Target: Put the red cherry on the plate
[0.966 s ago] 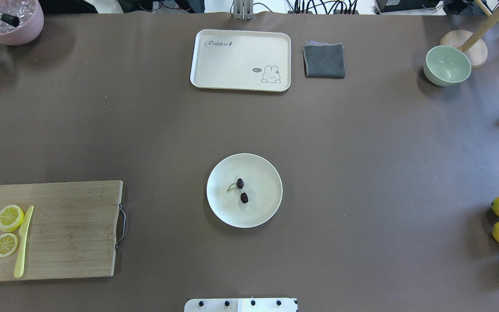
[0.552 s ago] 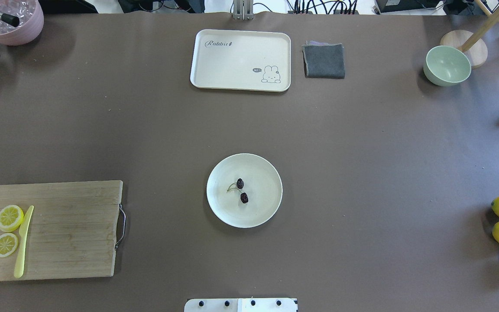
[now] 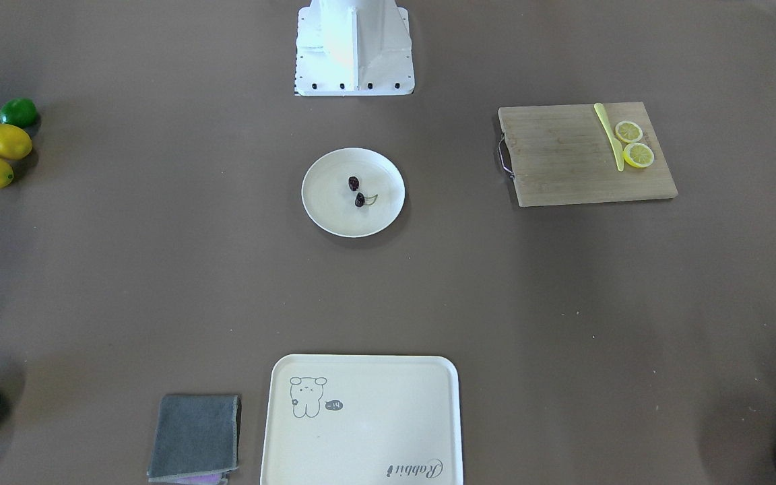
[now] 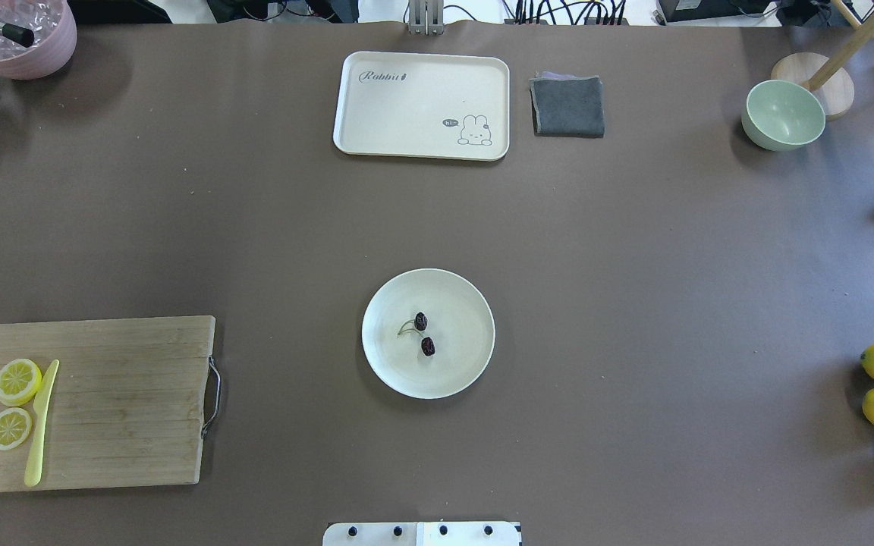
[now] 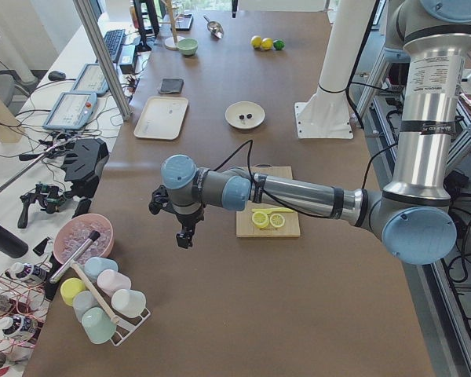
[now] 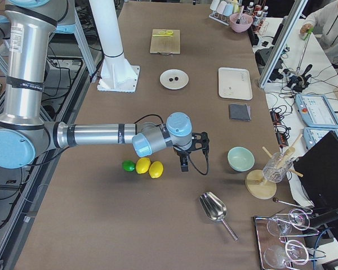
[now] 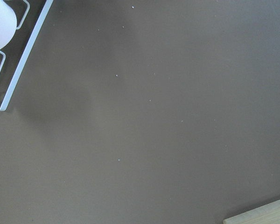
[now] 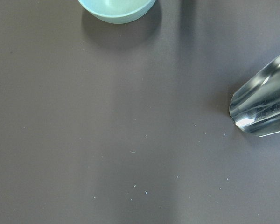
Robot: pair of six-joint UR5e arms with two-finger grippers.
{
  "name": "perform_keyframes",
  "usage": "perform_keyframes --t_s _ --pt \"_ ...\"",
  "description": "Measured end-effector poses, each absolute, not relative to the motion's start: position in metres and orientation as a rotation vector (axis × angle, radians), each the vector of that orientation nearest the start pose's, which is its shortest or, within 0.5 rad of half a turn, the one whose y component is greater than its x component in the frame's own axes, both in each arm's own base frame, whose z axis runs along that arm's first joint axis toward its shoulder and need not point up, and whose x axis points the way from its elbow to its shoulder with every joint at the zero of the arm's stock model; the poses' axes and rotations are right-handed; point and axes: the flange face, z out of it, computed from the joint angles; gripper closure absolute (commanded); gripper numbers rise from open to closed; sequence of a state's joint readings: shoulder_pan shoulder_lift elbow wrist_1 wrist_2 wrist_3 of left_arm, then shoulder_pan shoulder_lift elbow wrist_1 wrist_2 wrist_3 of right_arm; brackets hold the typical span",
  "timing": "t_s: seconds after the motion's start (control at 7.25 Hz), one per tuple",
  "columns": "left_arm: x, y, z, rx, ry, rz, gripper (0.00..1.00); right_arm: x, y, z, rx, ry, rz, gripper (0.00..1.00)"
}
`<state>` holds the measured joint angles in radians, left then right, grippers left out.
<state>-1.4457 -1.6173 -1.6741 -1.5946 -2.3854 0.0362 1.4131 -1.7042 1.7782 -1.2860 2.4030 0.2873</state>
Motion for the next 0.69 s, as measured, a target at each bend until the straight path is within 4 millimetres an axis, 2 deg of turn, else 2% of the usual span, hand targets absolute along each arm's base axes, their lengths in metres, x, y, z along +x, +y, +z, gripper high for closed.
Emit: perform_keyframes --t_s 0.69 --pt "0.0013 -0.5165 0.5829 0.107 0.835 0.171 0.02 -0.0132 -0.4612 0.5791 0.141 -0.868 -0.050 0.00"
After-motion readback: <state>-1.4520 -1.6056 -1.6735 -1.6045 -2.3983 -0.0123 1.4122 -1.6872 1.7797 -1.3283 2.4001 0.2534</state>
